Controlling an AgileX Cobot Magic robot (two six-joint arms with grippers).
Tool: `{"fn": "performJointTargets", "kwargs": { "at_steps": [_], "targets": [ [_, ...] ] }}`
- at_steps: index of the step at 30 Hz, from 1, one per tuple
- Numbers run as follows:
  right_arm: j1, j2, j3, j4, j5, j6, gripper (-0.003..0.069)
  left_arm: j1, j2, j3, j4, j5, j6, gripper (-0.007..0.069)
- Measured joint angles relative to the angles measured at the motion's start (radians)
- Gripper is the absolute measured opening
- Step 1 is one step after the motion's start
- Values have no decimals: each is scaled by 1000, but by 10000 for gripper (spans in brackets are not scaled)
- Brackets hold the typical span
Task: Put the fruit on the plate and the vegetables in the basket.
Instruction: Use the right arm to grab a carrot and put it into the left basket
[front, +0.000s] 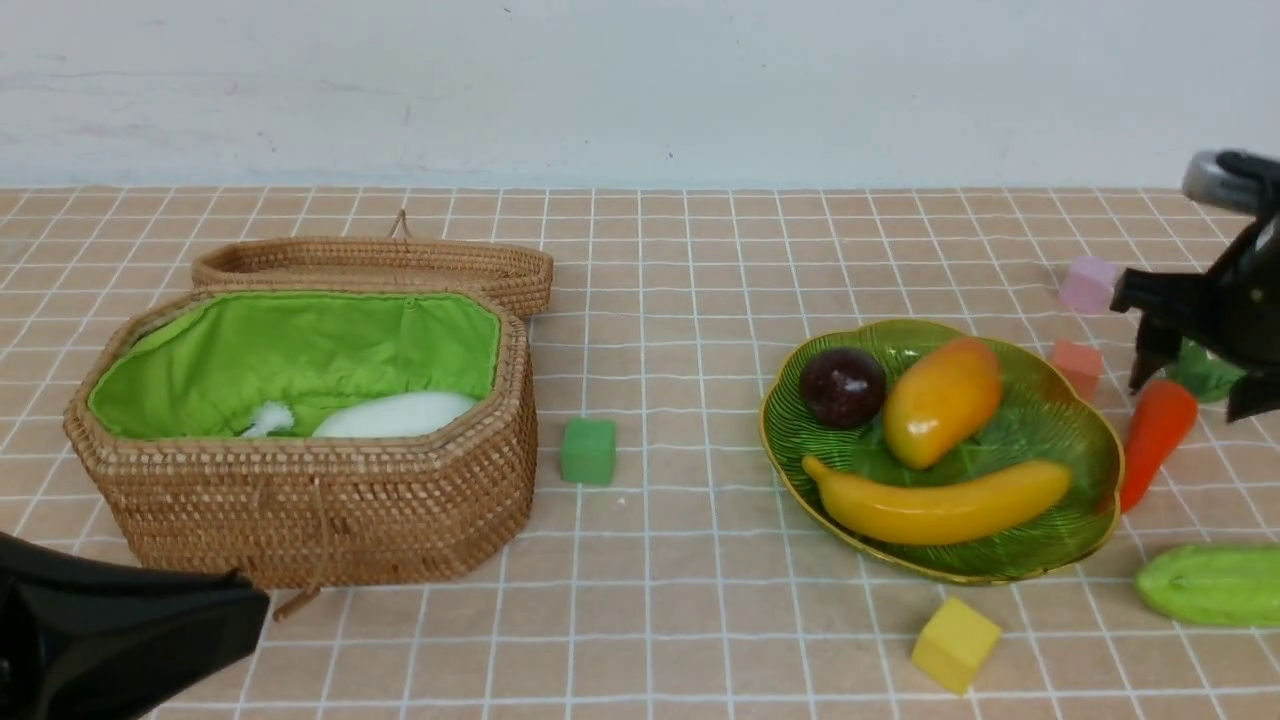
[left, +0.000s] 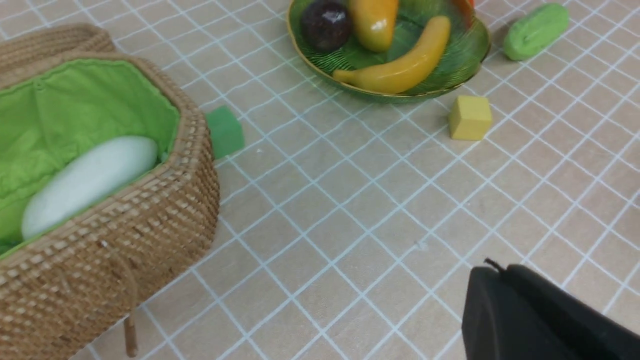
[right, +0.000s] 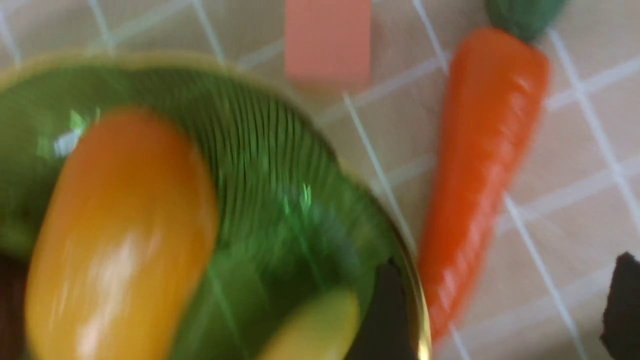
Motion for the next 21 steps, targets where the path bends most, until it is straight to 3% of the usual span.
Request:
{"fn": "performJointTargets", "kwargs": {
  "at_steps": [13, 18, 19, 21],
  "targets": [
    [-93, 231, -50, 12, -132, 7, 545, 0, 0, 0, -56, 33, 10, -9],
    [-93, 239, -57, 4, -161, 7, 456, 0, 0, 0, -70, 34, 10, -9],
    [-93, 240, -59, -10, -169, 6, 386, 0, 0, 0, -71, 35, 10, -8],
    [-93, 240, -70, -26, -163, -12, 361, 0, 0, 0, -69, 36, 7, -8]
  ]
}}
